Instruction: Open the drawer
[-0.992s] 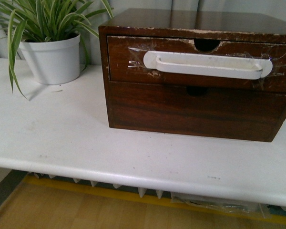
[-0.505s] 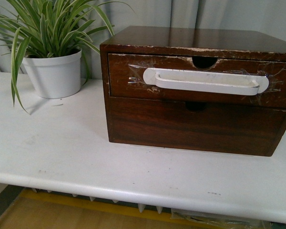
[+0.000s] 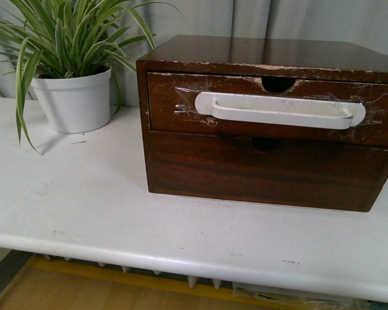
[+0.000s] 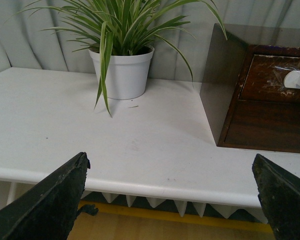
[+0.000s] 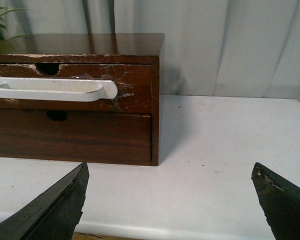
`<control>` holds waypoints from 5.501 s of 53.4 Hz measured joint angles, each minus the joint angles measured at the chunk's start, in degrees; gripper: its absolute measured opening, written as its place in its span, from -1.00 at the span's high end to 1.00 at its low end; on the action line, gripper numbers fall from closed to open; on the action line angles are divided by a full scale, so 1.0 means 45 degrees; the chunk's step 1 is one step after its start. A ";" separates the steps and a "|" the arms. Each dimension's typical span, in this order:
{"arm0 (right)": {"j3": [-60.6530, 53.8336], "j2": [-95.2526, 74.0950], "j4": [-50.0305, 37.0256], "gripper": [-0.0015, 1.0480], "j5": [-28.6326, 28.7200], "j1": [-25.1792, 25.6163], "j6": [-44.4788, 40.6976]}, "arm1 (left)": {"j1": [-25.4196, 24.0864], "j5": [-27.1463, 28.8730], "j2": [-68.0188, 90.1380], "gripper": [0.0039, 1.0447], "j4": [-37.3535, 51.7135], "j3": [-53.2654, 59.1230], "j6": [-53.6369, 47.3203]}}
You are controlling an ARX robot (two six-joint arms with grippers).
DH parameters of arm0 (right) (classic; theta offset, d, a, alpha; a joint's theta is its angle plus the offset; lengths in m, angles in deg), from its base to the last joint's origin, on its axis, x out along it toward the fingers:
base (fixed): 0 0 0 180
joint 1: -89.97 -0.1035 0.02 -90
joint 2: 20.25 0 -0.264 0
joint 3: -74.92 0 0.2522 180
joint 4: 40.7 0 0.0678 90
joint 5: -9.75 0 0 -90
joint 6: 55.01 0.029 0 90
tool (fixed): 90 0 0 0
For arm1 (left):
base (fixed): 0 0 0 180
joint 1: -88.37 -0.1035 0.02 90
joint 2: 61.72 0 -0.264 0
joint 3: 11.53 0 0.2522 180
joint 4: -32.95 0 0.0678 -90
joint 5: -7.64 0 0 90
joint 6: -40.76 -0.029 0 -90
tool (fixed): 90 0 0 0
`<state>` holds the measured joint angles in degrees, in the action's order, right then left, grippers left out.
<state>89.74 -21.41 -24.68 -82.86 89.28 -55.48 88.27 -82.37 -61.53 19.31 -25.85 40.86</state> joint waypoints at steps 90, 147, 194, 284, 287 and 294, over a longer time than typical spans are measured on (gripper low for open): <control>1.0822 -1.5596 0.4415 -0.83 0.4294 -0.0826 -1.0613 | 0.6397 -0.4478 2.1269 -0.89 -0.4143 -1.6232 -1.2070; 1.3673 -1.9195 0.4119 -0.83 0.4449 -0.2351 -1.0219 | 0.6237 -0.3502 2.3741 -0.89 -0.6067 -1.8909 -1.3561; 1.4683 -2.0453 0.4080 -0.83 0.5134 -0.2477 -0.9743 | 0.6426 -0.3230 2.3979 -0.89 -0.6018 -1.8996 -1.3561; 1.2089 -1.7481 0.7912 -0.83 0.6373 -0.4163 -1.1788 | 0.7465 -0.3560 1.9001 -0.90 -0.8524 -1.3644 -1.6432; 1.1885 -1.7311 0.7562 -0.83 0.6368 -0.4221 -1.1555 | 0.7504 -0.3555 1.8753 -0.90 -0.8014 -1.3338 -1.6310; 1.1332 -1.6917 0.6358 -0.83 0.6683 -0.4114 -1.0924 | 0.7504 -0.3696 1.8272 -0.89 -0.6188 -1.2420 -1.5718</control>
<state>140.74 -97.54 3.93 -52.79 70.77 -104.63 122.04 -99.00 20.70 -8.53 -81.74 -29.87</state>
